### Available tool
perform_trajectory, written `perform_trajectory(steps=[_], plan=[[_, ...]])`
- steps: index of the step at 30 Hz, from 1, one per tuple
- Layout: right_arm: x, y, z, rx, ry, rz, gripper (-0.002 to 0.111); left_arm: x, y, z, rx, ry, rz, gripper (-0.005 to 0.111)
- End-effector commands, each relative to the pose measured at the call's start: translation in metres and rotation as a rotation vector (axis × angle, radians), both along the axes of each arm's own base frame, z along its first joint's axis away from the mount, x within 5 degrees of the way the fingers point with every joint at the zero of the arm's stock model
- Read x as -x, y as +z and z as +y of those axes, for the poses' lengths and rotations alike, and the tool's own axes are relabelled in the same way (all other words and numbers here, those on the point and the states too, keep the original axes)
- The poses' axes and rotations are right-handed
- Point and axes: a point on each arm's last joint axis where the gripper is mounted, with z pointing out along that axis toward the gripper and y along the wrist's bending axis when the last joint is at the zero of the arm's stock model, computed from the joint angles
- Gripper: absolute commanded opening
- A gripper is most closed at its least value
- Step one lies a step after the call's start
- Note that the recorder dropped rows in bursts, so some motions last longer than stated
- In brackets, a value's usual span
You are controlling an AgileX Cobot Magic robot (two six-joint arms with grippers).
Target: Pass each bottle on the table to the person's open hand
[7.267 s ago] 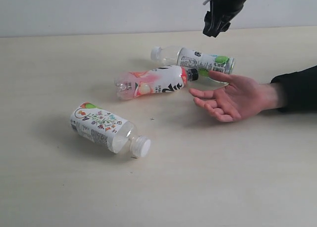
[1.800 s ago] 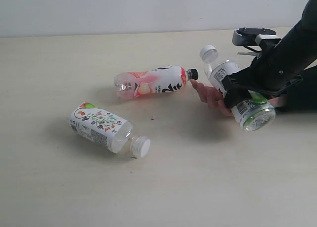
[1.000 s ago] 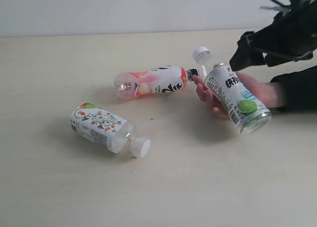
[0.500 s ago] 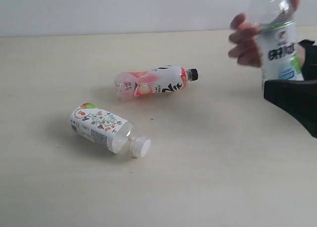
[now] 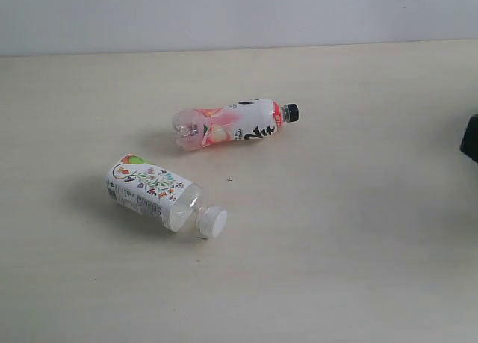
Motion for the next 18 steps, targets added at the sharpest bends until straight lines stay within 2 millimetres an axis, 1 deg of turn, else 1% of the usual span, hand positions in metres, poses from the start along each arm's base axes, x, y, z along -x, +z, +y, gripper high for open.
perform_trajectory(steps=[1,6,10,13,16,18], plan=[[0.008,-0.001,-0.003,0.034,0.008,-0.043,0.077,0.0,0.001,0.0,0.006,-0.001,-0.011,0.001],[0.017,0.0,-0.007,0.03,0.015,-0.08,0.077,0.0,0.001,0.0,0.006,-0.001,-0.011,0.001],[0.019,-0.001,-0.008,0.042,0.007,-0.103,0.077,0.0,0.001,0.0,0.006,-0.001,-0.011,0.001],[0.015,-0.008,-0.009,0.028,-0.018,-0.1,0.077,0.0,0.001,0.0,0.006,-0.001,-0.011,0.001],[0.009,-0.02,-0.009,-0.004,-0.055,-0.09,0.077,0.0,0.001,0.0,0.006,-0.001,-0.011,0.001],[0.009,-0.022,-0.011,-0.032,-0.073,-0.104,0.077,0.0,0.001,0.0,0.006,-0.001,-0.011,0.001]])
